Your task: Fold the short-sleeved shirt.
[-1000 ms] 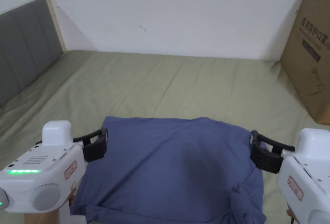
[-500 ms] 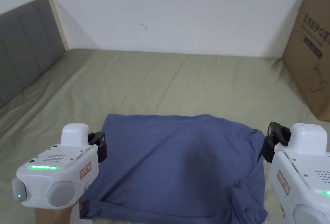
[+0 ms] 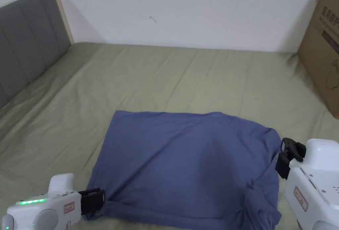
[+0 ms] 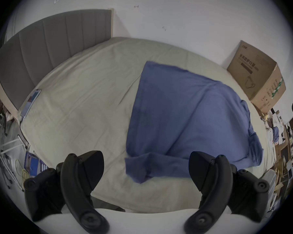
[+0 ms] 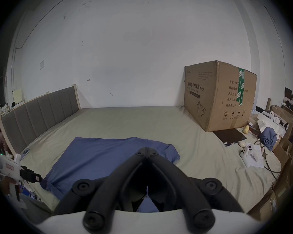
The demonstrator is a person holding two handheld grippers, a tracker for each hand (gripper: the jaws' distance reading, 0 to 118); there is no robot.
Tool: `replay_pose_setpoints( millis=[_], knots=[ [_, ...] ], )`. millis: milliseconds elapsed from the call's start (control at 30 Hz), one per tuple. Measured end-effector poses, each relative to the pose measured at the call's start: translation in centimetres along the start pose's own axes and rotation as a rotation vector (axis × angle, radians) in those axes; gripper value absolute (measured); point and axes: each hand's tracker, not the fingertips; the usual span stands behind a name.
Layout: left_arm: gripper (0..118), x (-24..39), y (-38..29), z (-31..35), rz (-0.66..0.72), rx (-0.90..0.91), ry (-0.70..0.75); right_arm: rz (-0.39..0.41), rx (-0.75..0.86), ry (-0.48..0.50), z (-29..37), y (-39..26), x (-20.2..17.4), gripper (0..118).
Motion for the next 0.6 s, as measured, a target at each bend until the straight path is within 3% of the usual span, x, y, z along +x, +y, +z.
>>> replay_pose_setpoints(
  millis=[67,100,133,167,233,333,400,433,467,500,533,567,600],
  knots=[
    [94,0.0,-0.3,-1.4,-0.012,-0.025,0.022,0.000,-0.014,-0.005,0.0,-0.3,0.1,0],
    [82,0.0,-0.5,-2.1,-0.020,-0.048,0.043,-0.001,-0.018,-0.007,-0.1,-0.5,0.2,0],
    [62,0.3,-0.7,-2.6,-0.026,-0.057,0.044,-0.005,-0.022,-0.010,-0.1,-0.6,0.3,0],
    [62,0.3,-0.9,-3.3,-0.031,-0.067,0.037,-0.009,-0.029,-0.013,0.1,-0.8,0.5,0],
    [48,0.6,-1.1,-4.4,-0.040,-0.106,0.030,-0.013,-0.039,-0.019,0.1,-1.0,0.8,0],
    [4,1.1,-1.4,-4.2,-0.017,-0.098,-0.048,-0.011,-0.069,-0.041,0.3,-1.9,1.7,0],
    [4,1.6,-1.2,-3.5,-0.020,-0.076,-0.020,-0.026,-0.129,-0.050,0.0,-2.7,2.5,0],
    [4,1.7,-1.0,-3.2,-0.023,-0.061,-0.020,-0.038,-0.169,-0.052,-0.1,-3.5,2.9,7],
    [4,1.7,-0.8,-2.7,-0.016,-0.037,-0.025,-0.047,-0.221,-0.051,-0.4,-4.4,3.3,27],
    [4,1.7,-0.6,-2.3,-0.012,-0.023,-0.030,-0.052,-0.267,-0.045,-0.6,-5.2,3.5,57],
    [4,1.5,-0.4,-2.0,-0.009,-0.012,-0.036,-0.057,-0.345,-0.034,-1.1,-6.2,3.7,99],
    [4,1.6,-0.1,-1.6,-0.007,-0.003,-0.041,-0.070,-0.418,-0.021,-1.6,-7.7,3.9,113],
    [4,1.7,0.1,-1.3,-0.011,0.006,-0.043,-0.075,-0.458,-0.013,-1.9,-9.1,3.9,117]
  ],
)
